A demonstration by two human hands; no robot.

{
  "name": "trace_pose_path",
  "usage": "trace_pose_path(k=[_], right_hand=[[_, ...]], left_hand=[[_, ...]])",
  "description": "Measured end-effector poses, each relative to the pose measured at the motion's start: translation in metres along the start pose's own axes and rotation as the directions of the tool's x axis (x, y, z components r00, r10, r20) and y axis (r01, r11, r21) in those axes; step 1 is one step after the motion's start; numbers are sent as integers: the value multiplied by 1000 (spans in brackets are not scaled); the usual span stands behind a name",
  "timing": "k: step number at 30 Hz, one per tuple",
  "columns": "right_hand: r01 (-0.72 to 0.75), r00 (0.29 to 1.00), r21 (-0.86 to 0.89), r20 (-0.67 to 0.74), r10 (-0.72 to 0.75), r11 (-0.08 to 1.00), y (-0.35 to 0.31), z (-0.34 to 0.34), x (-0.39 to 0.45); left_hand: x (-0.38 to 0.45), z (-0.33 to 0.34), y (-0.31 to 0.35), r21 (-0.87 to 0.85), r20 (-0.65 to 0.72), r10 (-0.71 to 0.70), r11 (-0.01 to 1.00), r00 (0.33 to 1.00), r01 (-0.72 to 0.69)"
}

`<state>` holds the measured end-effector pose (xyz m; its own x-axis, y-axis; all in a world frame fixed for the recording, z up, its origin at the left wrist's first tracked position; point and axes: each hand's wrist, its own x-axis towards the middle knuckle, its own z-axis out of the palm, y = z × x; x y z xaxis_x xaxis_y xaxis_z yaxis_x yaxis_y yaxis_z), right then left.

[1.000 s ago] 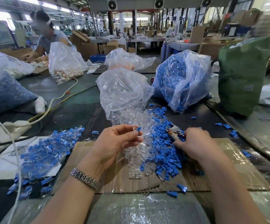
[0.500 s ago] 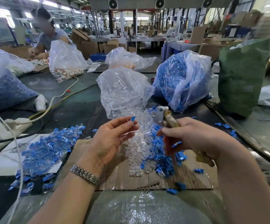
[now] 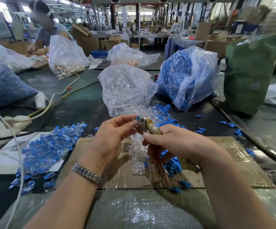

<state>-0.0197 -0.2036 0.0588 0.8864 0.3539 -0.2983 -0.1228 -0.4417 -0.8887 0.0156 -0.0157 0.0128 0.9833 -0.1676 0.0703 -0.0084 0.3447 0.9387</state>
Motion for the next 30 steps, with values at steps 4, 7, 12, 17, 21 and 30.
trace_pose_path(k=[4, 7, 12, 17, 21, 30], right_hand=[[14, 996, -12, -88, -15, 1000, 5, 9, 7], [15, 993, -72, -117, -23, 997, 7, 12, 9], [-10, 998, -49, -55, 7, 999, 5, 3, 7], [-52, 951, -260, -307, -31, 964, 10, -31, 7], [-315, 813, -526, -578, -61, 790, 34, -57, 15], [-518, 774, -575, -631, 60, 633, 65, -53, 29]], left_hand=[[1, -3, 0, 67, 14, 36, 997, 999, -37], [2, -4, -2, 135, 15, 55, 989, 998, -57], [1, -6, 1, 195, 20, 86, 977, 996, -88], [5, -31, 6, 617, -308, 237, 787, 921, 4], [6, -40, 5, 934, -355, 298, 144, 886, 326], [-7, -20, 15, 839, 177, -112, 537, 978, -91]])
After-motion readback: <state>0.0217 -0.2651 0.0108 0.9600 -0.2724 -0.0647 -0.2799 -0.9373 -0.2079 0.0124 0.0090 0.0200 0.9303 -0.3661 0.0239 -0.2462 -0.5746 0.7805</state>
